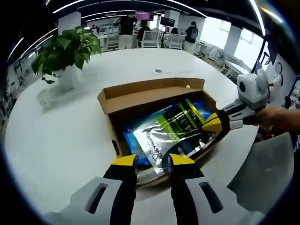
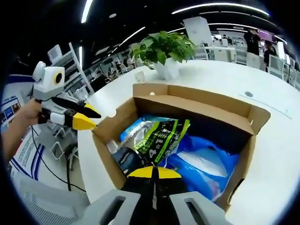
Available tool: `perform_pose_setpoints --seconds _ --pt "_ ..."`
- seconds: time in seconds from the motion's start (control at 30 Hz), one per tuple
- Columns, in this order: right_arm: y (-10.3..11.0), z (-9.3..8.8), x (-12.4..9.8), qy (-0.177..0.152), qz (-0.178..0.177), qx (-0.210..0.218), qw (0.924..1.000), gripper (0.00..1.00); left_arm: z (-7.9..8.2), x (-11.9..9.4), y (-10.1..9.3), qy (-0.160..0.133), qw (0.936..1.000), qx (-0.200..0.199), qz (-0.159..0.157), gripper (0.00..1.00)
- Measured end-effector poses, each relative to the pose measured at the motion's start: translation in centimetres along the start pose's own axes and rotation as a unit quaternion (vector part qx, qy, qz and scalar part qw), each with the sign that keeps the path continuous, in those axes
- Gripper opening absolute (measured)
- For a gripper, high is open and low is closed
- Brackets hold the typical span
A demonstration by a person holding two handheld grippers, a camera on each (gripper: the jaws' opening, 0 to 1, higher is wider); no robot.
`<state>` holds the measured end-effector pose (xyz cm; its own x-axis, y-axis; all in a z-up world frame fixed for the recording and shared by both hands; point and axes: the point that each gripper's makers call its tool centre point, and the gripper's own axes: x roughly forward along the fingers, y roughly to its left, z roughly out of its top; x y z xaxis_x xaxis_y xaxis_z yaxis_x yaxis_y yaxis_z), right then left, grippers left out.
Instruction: Operate the shoe box by opening the lid, removing the specified soft item, and placing it in the target area until the item is outside and the box remains undamaged.
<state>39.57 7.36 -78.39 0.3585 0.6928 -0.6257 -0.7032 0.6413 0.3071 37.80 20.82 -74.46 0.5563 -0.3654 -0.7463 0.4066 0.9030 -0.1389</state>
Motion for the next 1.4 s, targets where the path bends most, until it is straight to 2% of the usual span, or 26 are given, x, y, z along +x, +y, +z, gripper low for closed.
perform_pose_setpoints --seconds 0.5,0.8,1.0,1.07,1.2,1.4 --pt "-1.3 -0.1 -2.0 0.004 -0.016 -0.021 0.9997 0.0 -1.3 2.9 -1.1 0.039 0.9989 -0.006 -0.027 0.26" --pt "-2.9 -1.3 -3.2 0.017 -0.034 -0.028 0.9989 0.0 -0.8 4.3 -2.6 0.041 0.9976 -0.018 -0.053 0.26" --pt "-2.8 -1.1 -3.2 0.014 -0.034 -0.034 0.9987 0.0 -0.4 5.2 -3.7 0.035 0.9959 -0.038 -0.075 0.26" --pt "-2.7 -1.1 -3.2 0.014 -0.036 -0.037 0.9986 0.0 -0.7 5.5 -3.5 0.039 0.9958 -0.041 -0.071 0.25" --pt "-2.8 -1.2 -3.2 0.014 -0.036 -0.038 0.9985 0.0 -1.1 5.8 -3.3 0.043 0.9955 -0.047 -0.07 0.21" --pt "-2.8 -1.1 -3.2 0.012 -0.036 -0.036 0.9986 0.0 -1.0 6.2 -3.7 0.033 0.9934 -0.073 -0.082 0.14"
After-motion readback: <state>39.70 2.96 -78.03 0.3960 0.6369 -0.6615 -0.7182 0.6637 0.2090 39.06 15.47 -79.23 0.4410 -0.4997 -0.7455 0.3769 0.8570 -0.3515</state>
